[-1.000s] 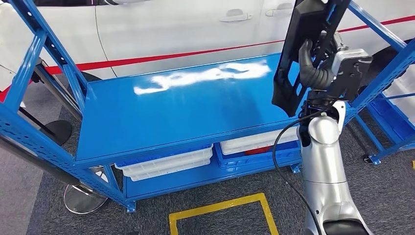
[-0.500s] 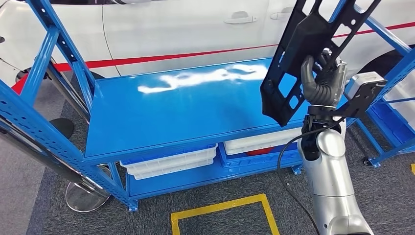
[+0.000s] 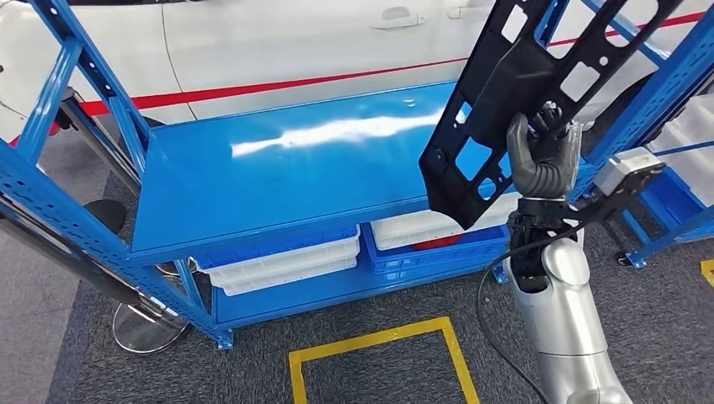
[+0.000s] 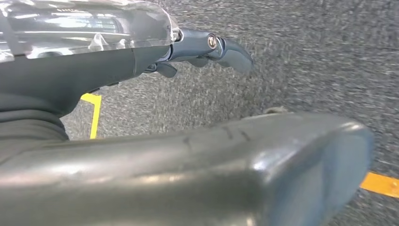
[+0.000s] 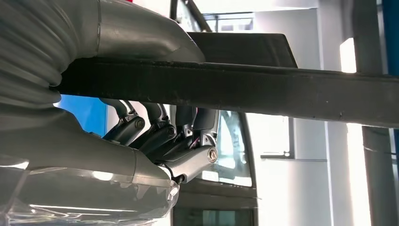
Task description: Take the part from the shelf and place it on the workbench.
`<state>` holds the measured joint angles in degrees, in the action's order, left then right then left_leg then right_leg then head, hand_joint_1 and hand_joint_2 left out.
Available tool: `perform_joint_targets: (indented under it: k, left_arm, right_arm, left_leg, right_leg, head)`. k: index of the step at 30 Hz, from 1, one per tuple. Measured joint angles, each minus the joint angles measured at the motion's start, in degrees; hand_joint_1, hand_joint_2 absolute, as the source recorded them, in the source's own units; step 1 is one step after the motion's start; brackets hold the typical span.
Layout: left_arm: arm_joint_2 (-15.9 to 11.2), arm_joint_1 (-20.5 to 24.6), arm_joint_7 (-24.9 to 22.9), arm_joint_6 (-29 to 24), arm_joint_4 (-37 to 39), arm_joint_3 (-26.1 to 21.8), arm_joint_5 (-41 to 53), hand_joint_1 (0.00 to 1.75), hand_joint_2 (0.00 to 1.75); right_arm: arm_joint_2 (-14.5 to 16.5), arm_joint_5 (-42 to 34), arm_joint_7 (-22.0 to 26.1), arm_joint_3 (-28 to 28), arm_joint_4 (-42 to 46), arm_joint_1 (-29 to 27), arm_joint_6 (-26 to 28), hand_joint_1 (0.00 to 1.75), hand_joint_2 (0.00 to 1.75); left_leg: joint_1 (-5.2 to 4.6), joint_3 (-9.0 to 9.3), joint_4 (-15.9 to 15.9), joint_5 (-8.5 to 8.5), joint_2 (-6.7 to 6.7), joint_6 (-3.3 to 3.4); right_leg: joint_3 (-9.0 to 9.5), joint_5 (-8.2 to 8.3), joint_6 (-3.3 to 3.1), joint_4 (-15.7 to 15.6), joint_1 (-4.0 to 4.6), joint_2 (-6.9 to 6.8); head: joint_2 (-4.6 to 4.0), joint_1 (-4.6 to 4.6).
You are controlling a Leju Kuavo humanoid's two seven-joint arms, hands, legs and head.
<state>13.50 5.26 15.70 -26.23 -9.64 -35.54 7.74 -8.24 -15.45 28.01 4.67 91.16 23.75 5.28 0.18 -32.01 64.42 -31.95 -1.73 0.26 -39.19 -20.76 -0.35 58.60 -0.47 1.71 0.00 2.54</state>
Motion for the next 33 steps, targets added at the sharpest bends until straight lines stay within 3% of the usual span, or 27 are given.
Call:
perform_joint_targets:
  k: [2,3,5,6,7,8,10,11,12,13,14,16,17,18,20,21,23,25,26,27,28,29,31,33]
  left_arm:
    - [-0.3,-0.1,-0.1,-0.3,0.0,-0.4,-0.4,0.00,0.00]
    - [-0.4,-0.2,-0.3,-0.5,0.0,-0.6,-0.5,0.00,0.00]
    - [-0.6,-0.5,-0.8,-0.9,0.0,-0.9,-0.6,0.00,0.00]
    - [-0.7,-0.5,-1.1,-1.0,0.0,-1.0,-0.5,0.00,0.00]
    - [-0.8,-0.6,-1.3,-1.2,0.0,-1.1,-0.5,0.00,0.00]
    - [-0.9,-0.7,-1.5,-1.3,0.0,-1.1,-0.5,0.00,0.00]
    - [-1.1,-0.9,-1.7,-1.5,0.0,-1.4,-0.6,0.00,0.00]
    - [-1.2,-1.0,-1.7,-1.6,0.0,-1.5,-0.6,0.00,0.00]
    - [-1.2,-1.1,-1.7,-1.5,0.0,-1.6,-0.6,0.00,0.00]
    - [-1.3,-1.2,-1.7,-1.5,0.0,-1.7,-0.7,0.00,0.00]
    - [-1.3,-1.3,-1.6,-1.3,0.0,-1.7,-0.8,0.00,0.00]
    - [-1.4,-1.3,-1.3,-1.0,-0.1,-1.9,-1.1,0.00,0.00]
    - [-1.4,-1.3,-1.2,-0.9,-0.1,-2.0,-1.3,0.00,0.00]
    - [-1.5,-1.3,-1.1,-0.9,-0.1,-2.0,-1.4,0.00,0.00]
    - [-1.5,-1.2,-1.0,-1.0,-0.1,-2.2,-1.8,0.00,0.00]
    - [-1.5,-1.2,-0.9,-1.0,-0.1,-2.4,-2.0,0.00,0.00]
    - [-1.5,-1.3,-1.0,-1.1,-0.1,-2.8,-2.5,0.00,0.00]
    - [-1.6,-1.6,-1.0,-0.7,-0.2,-3.3,-3.2,0.00,0.00]
    - [-1.7,-1.8,-1.1,-0.3,-0.2,-3.6,-3.6,0.00,0.00]
    - [-1.9,-1.9,-1.2,0.3,-0.2,-3.9,-4.1,0.00,0.00]
    - [-2.1,-1.9,-1.4,0.7,-0.2,-4.2,-4.6,0.00,0.00]
    - [-2.4,-1.9,-1.7,1.0,-0.2,-4.5,-5.1,0.00,0.00]
    - [-2.9,-1.8,-2.4,1.1,-0.4,-5.4,-5.9,0.00,0.00]
    - [-3.3,-1.8,-2.8,0.8,-0.5,-6.1,-6.5,0.00,0.00]
  right_arm:
    - [0.3,-0.3,1.6,0.0,1.8,-2.3,0.0,1.75,1.75]
    - [0.3,-0.3,2.4,-0.1,2.7,-3.7,0.1,1.75,1.75]
    - [0.2,-0.7,4.0,-0.6,4.4,-6.6,0.2,1.75,1.75]
    - [0.1,-1.1,4.6,-1.2,5.1,-8.1,0.1,1.75,1.75]
    - [-0.2,-1.6,5.0,-1.9,5.6,-9.3,0.0,1.75,1.75]
    - [-0.4,-2.1,5.3,-2.7,6.1,-10.5,-0.2,1.75,1.75]
    - [-0.9,-2.8,5.9,-4.3,6.9,-12.8,-0.6,1.75,1.75]
    - [-1.1,-2.9,6.2,-5.2,7.4,-14.3,-0.9,1.75,1.75]
    - [-1.3,-3.0,6.5,-6.0,7.9,-15.9,-1.2,1.75,1.75]
    - [-1.5,-2.8,6.7,-6.9,8.4,-17.6,-1.6,1.75,1.75]
    - [-1.6,-2.6,7.0,-7.7,9.0,-19.2,-1.9,1.75,1.75]
    - [-1.5,-1.8,7.3,-9.2,10.4,-21.5,-2.4,1.75,1.75]
    - [-1.5,-1.4,7.3,-9.9,11.0,-22.3,-2.5,1.75,1.75]
    - [-1.4,-1.0,7.2,-10.6,11.7,-22.9,-2.4,1.75,1.75]
    - [-1.2,-0.3,6.8,-12.3,12.8,-24.5,-2.2,1.75,1.75]
    - [-1.0,0.0,6.5,-13.2,13.3,-25.3,-2.2,1.75,1.75]
    - [-0.4,0.6,6.0,-14.6,14.1,-26.6,-2.5,1.75,1.75]
    - [0.9,1.5,5.7,-15.2,14.6,-27.4,-3.2,1.75,1.75]
    - [1.7,2.2,5.6,-15.4,14.7,-27.9,-3.5,1.75,1.75]
    - [2.7,2.9,5.6,-15.4,14.8,-28.4,-3.9,1.75,1.75]
    - [3.7,3.7,5.5,-15.4,14.8,-28.8,-4.2,1.75,1.75]
    - [4.8,4.4,5.5,-15.3,14.8,-29.2,-4.6,1.75,1.75]
    - [6.9,5.8,5.5,-14.6,14.8,-29.7,-5.0,1.75,1.75]
    - [8.6,7.1,5.5,-13.4,14.8,-30.3,-5.2,1.75,1.75]
  left_leg:
    - [-0.37,3.48,-5.7,1.28,-1.21,0.58]
    - [-0.60,3.75,-6.5,1.44,-1.34,0.74]
    - [-0.73,3.53,-6.6,2.52,-0.32,1.25]
    - [-0.62,3.32,-6.9,3.17,0.25,1.65]
    - [-0.44,2.95,-7.1,3.90,0.88,2.10]
    - [-0.25,2.38,-7.4,4.63,1.58,2.44]
    - [-0.29,0.91,-7.3,5.75,2.84,2.73]
    - [-0.29,0.12,-7.3,6.26,3.52,2.67]
    - [-0.29,-0.70,-7.2,6.75,4.21,2.59]
    - [-0.28,-1.51,-7.1,7.19,4.88,2.45]
    - [-0.26,-2.31,-6.8,7.56,5.54,2.25]
    - [-0.37,-3.50,-6.2,8.00,6.79,1.71]
    - [-0.47,-3.78,-5.9,8.13,7.40,1.36]
    - [-0.51,-3.84,-5.7,8.28,8.01,0.99]
    - [-0.37,-3.72,-5.7,8.71,9.20,0.11]
    - [-0.17,-3.84,-5.5,8.46,8.89,-0.36]
    - [0.09,-4.92,-2.4,5.43,6.23,-1.04]
    - [0.24,-7.14,4.8,0.23,3.16,-1.22]
    - [0.24,-8.00,8.2,-1.47,2.53,-1.18]
    - [0.20,-8.17,10.1,-2.15,2.21,-1.07]
    - [0.14,-7.25,9.7,-1.66,2.04,-0.86]
    - [0.02,-5.18,6.9,-0.26,1.72,-0.52]
    - [-0.21,0.33,-1.7,2.50,-0.48,0.45]
    - [-0.42,3.42,-6.9,3.54,-2.34,0.93]
  right_leg:
    - [-0.54,1.05,0.54,-0.1,0.10,0.62]
    - [-0.63,1.56,0.89,-0.2,0.06,0.89]
    - [-0.67,2.40,1.64,-0.7,-0.14,1.45]
    - [-0.94,1.80,1.95,-0.4,-0.23,1.28]
    - [-1.50,0.23,2.26,0.7,-0.31,0.80]
    - [-2.40,-2.42,2.57,3.1,-0.43,0.09]
    - [-4.43,-8.08,3.45,10.4,-0.70,-0.95]
    - [-4.94,-9.50,3.87,13.8,-0.88,-1.11]
    - [-4.65,-9.50,4.24,15.7,-1.07,-1.23]
    - [-3.41,-8.50,4.52,15.8,-1.25,-1.45]
    - [-0.99,-7.18,4.72,13.8,-1.40,-1.99]
    - [5.76,-6.88,4.64,5.9,-1.34,-4.54]
    - [8.26,-7.56,4.10,2.4,-1.12,-5.55]
    - [9.63,-8.37,3.39,0.3,-0.84,-6.12]
    - [9.54,-8.27,1.70,-0.7,-0.46,-5.18]
    - [9.30,-7.83,1.06,-0.9,-0.44,-4.65]
    - [8.47,-6.69,-0.06,-1.2,-0.55,-3.39]
    - [7.23,-5.70,-0.67,-1.1,-0.41,-1.80]
    - [6.64,-5.23,-0.83,-1.1,-0.25,-0.93]
    - [6.08,-4.80,-0.91,-1.1,-0.06,-0.01]
    - [5.62,-4.42,-0.95,-1.0,0.10,0.85]
    - [5.28,-4.07,-0.94,-1.0,0.26,1.71]
    - [4.82,-3.49,-0.80,-1.0,0.39,3.27]
    - [4.54,-2.98,-0.34,-0.9,0.24,4.55]
  head:
    - [0.00,0.01]
    - [0.00,0.03]
    - [0.00,0.05]
    - [0.00,0.04]
    - [0.00,0.03]
    - [0.00,0.02]
    - [0.00,0.02]
    - [0.00,0.02]
    - [0.00,0.02]
    - [0.00,0.02]
    - [0.00,0.02]
    - [0.00,0.02]
    - [0.00,0.03]
    - [0.00,0.04]
    - [0.00,0.06]
    - [0.00,0.06]
    - [0.00,0.06]
    - [0.00,0.05]
    - [0.00,0.06]
    - [0.00,0.06]
    - [0.00,0.06]
    - [0.00,0.06]
    - [0.00,0.06]
    - [0.00,0.06]
